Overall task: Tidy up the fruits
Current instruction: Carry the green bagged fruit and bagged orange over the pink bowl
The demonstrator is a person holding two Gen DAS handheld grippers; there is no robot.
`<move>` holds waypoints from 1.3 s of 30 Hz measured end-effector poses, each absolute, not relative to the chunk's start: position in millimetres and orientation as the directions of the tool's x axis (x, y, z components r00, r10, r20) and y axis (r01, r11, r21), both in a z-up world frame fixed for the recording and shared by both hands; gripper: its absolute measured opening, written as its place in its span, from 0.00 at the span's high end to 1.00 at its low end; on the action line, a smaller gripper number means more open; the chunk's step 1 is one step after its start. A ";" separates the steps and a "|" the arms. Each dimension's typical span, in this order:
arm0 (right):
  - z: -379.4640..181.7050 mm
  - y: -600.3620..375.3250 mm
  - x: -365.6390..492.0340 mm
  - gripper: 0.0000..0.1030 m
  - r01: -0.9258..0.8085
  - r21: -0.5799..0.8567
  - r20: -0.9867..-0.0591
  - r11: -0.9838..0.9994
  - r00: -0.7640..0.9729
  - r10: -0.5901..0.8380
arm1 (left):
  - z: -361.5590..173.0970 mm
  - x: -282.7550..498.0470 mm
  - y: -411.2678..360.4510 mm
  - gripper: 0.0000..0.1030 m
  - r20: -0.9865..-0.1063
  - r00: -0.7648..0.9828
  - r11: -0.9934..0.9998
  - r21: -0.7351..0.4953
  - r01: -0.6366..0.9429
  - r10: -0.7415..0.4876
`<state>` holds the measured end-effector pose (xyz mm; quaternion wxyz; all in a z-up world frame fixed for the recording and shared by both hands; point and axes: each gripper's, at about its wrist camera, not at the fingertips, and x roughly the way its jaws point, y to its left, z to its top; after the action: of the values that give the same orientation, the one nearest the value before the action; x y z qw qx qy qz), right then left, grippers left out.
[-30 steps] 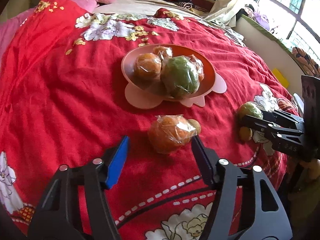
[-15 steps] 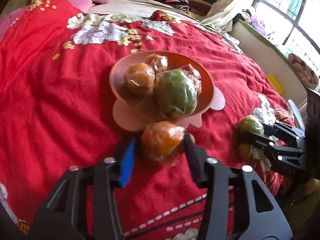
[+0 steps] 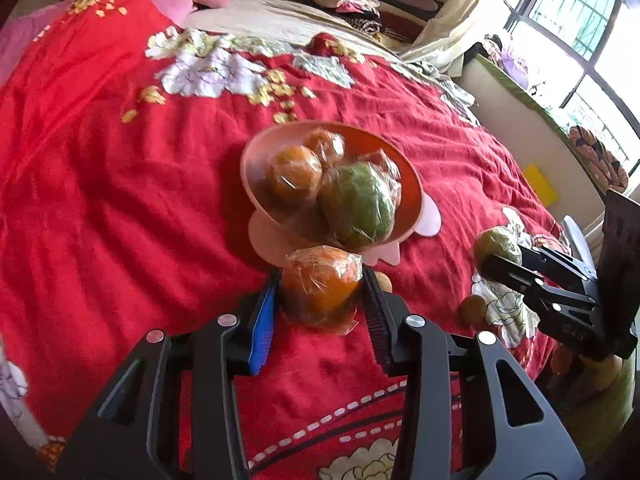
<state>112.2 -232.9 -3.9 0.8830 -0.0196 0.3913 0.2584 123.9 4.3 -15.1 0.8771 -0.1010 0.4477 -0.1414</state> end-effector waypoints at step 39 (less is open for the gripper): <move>13.8 -201.4 198.9 0.62 -0.514 0.182 -0.667 0.838 0.562 0.489 | -12.7 180.3 -10.3 0.69 -0.771 0.571 0.959 -0.225 0.170 -0.282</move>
<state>198.9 -201.4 13.8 0.8836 -0.0164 0.3720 0.2837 180.3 -10.3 -12.7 0.8840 -0.0631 0.4453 -0.1278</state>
